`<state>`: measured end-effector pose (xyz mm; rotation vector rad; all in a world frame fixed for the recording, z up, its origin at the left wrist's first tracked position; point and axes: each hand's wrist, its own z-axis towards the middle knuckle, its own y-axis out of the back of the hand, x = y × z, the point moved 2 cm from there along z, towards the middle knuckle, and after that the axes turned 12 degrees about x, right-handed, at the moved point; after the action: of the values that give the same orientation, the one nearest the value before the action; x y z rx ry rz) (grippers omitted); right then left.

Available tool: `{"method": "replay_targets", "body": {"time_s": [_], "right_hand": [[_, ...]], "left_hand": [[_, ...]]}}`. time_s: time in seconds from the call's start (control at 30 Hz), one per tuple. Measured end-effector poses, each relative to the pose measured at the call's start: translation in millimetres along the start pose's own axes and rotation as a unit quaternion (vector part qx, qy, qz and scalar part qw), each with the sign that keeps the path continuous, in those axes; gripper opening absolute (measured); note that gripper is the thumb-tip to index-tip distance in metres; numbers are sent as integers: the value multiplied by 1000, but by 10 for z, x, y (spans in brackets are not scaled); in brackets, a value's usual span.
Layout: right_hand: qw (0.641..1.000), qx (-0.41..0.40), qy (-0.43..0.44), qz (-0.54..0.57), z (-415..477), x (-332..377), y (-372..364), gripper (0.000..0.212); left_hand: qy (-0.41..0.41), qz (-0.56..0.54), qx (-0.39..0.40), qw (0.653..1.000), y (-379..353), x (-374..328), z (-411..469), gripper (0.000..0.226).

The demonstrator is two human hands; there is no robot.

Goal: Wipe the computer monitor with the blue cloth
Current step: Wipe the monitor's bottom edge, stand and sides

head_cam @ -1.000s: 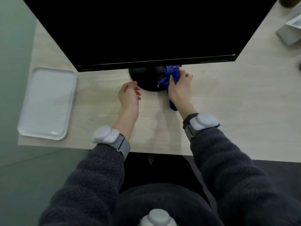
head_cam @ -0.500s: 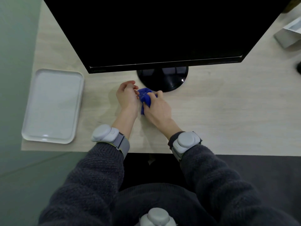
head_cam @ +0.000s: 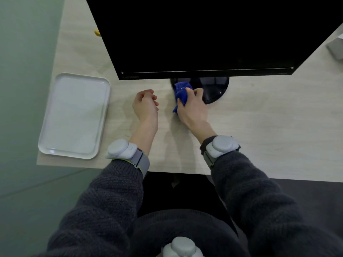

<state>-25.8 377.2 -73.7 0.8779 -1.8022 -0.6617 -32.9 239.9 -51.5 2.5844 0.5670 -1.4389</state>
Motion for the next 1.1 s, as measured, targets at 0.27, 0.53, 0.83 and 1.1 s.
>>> {"method": "replay_targets", "body": {"time_s": [0.27,0.53,0.83,1.1], "right_hand": [[973,143,7,182,22,438,-149,21],[931,204,-5,301,35,486,-53,34],[983,164,85,-24,-133,602,-453,70],[979,140,121,83,20,865,-445,65]], "left_hand": [[-25,-12,-51,998,204,-96,80,21],[-28,-37,-134,990,559,-205,195,13],[-32,-48,-160,985,809,-262,255,14],[-26,-57,-172,983,959,-291,294,15]]}}
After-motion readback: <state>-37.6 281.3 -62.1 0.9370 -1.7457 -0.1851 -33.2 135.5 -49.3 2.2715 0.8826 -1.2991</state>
